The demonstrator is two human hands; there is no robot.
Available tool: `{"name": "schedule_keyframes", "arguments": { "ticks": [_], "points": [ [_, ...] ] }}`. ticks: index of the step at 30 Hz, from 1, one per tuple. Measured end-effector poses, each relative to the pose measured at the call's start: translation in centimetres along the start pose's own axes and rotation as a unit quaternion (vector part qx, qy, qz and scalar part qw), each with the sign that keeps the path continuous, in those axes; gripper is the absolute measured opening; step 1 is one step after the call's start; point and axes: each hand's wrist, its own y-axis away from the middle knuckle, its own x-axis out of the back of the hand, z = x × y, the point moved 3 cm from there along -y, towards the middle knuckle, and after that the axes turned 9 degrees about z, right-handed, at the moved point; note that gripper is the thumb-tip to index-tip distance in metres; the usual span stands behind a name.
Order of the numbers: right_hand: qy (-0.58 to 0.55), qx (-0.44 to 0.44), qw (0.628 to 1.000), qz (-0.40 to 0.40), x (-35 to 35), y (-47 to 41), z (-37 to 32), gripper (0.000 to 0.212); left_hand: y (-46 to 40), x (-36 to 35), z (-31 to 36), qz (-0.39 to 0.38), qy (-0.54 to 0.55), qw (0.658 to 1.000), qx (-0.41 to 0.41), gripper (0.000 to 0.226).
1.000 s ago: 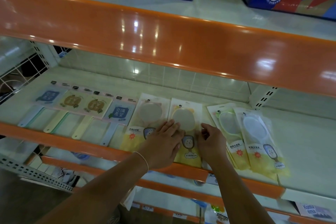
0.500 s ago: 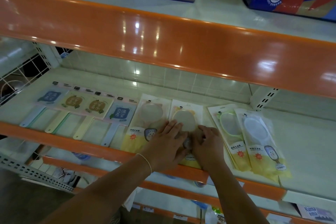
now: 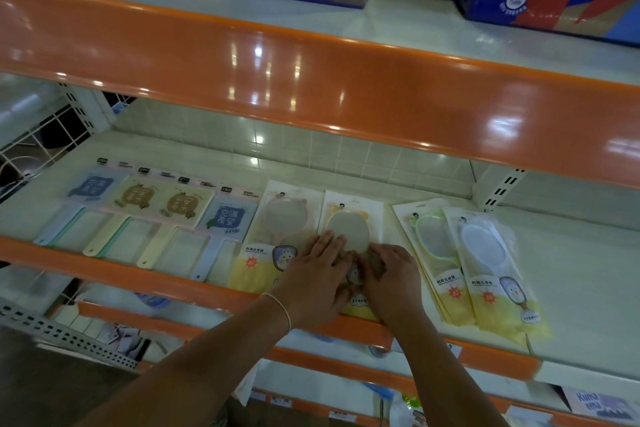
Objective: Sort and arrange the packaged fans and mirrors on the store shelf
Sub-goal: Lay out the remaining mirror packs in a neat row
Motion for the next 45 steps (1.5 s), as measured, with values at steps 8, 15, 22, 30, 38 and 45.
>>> {"name": "schedule_keyframes", "arguments": {
  "ticks": [8,15,22,30,38,45],
  "points": [
    [-0.015,-0.014,0.997,0.079,3.2,-1.6,1.2,0.035,-0.9,1.1,0.5,0.015,0.015,1.000,0.003,0.057],
    [0.178,-0.117,0.971,0.112,7.9,-4.1,7.2,0.044,-3.8,1.9,3.4,0.011,0.042,0.999,-0.016,0.054],
    [0.185,-0.246,0.949,0.071,10.7,-3.8,9.7,0.081,-8.2,1.8,8.1,-0.021,0.108,0.993,-0.037,0.052],
    [0.220,-0.267,0.938,0.031,13.2,-3.9,10.6,0.106,-9.5,1.8,11.4,-0.052,0.223,0.973,-0.009,0.046],
    [0.058,-0.262,0.961,0.063,15.1,-3.5,10.1,0.098,-8.9,1.6,12.2,-0.054,0.234,0.971,-0.007,0.050],
    [-0.321,-0.399,0.858,0.040,13.7,-2.3,10.0,0.063,-8.4,2.8,11.9,-0.046,0.305,0.950,0.049,0.048]
  ]
}}
